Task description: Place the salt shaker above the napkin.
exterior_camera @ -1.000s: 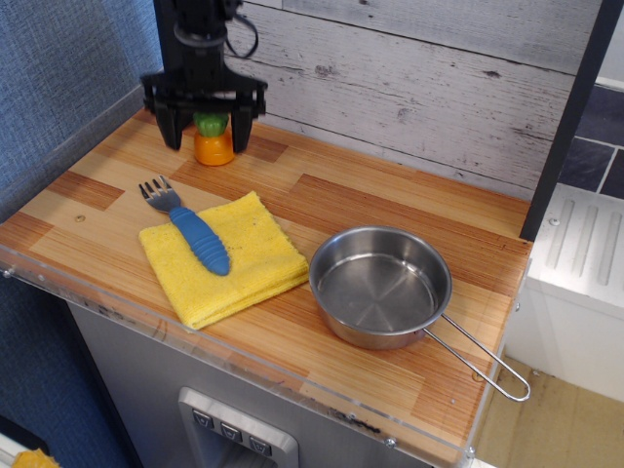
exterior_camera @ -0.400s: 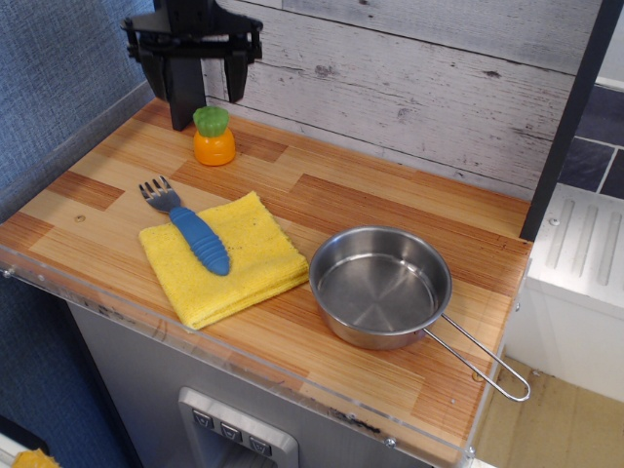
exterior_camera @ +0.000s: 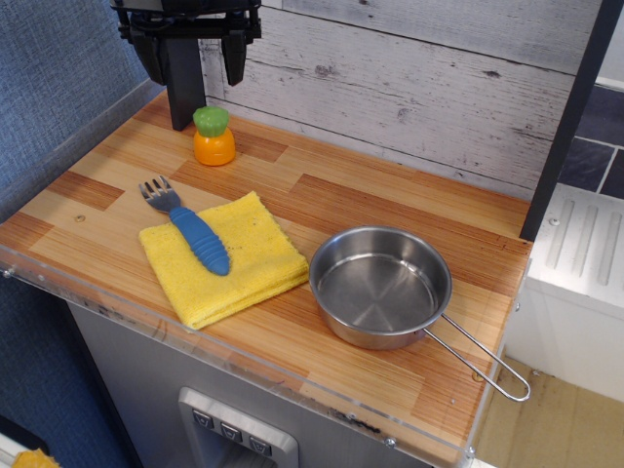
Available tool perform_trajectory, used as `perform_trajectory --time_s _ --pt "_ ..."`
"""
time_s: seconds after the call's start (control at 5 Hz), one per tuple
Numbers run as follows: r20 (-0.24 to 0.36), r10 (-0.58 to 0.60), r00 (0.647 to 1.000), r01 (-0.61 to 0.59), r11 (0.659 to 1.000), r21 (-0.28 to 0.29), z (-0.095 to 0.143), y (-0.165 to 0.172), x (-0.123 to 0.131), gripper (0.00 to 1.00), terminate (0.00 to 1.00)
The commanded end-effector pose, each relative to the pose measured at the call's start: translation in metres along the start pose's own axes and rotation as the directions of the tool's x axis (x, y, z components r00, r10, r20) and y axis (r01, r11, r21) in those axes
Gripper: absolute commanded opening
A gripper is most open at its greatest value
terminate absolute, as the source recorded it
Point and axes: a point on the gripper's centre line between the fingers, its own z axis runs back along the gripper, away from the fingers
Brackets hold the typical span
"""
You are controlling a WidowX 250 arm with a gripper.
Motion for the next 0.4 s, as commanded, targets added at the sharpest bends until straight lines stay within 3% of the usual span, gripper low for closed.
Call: perform_trajectory --time_s 0.0,0.2 --pt "0.056 0.001 0.998 0.0 1.0 -0.012 0.0189 0.0027 0.0013 1.0 0.0" --pt "0.056 0.001 0.998 0.0 1.0 -0.012 0.0189 0.0027 0.0013 1.0 1.0"
